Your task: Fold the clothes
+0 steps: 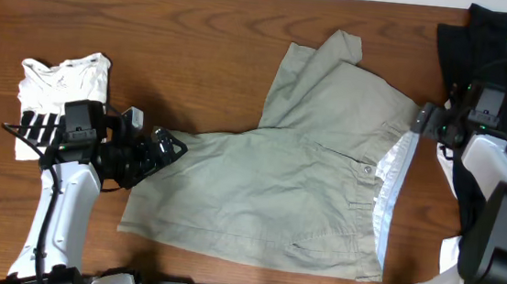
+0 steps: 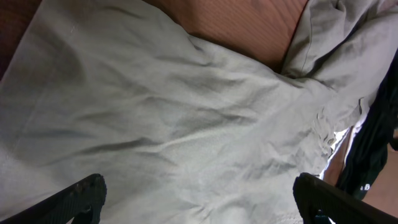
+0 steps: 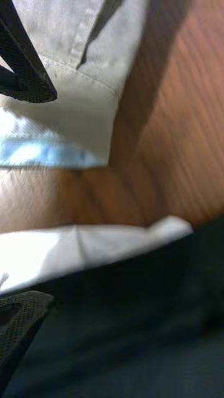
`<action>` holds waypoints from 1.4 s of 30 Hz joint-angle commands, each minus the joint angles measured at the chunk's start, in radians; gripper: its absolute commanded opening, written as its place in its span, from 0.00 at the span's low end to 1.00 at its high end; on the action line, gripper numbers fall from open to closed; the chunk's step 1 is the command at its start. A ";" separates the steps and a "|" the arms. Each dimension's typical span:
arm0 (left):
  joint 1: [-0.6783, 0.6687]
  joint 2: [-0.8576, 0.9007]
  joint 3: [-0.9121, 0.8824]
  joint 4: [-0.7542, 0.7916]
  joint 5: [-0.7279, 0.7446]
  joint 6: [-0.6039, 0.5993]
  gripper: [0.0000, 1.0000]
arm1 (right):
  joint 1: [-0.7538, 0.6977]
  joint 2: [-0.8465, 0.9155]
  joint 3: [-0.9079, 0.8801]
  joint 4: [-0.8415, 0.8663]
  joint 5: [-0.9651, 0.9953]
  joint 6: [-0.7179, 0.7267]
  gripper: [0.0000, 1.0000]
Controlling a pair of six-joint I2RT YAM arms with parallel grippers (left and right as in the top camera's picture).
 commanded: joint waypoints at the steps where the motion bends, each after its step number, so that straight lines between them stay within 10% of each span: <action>1: -0.001 -0.006 -0.005 -0.002 0.014 0.013 0.98 | -0.005 0.050 0.000 0.017 -0.136 -0.060 0.96; 11: -0.002 -0.006 -0.005 0.017 0.014 0.014 0.98 | 0.003 -0.020 0.004 0.025 -0.233 -0.095 0.78; 20: -0.008 -0.006 -0.005 0.050 0.019 0.014 0.98 | 0.023 -0.084 0.004 0.027 -0.268 -0.105 0.90; 26: -0.090 -0.005 0.028 0.193 0.066 0.025 0.98 | 0.057 -0.119 0.004 -0.062 -0.407 -0.132 0.70; 42: -0.439 0.395 0.691 0.216 -0.130 -0.032 0.98 | 0.238 -0.661 0.004 -0.638 -0.043 0.029 0.81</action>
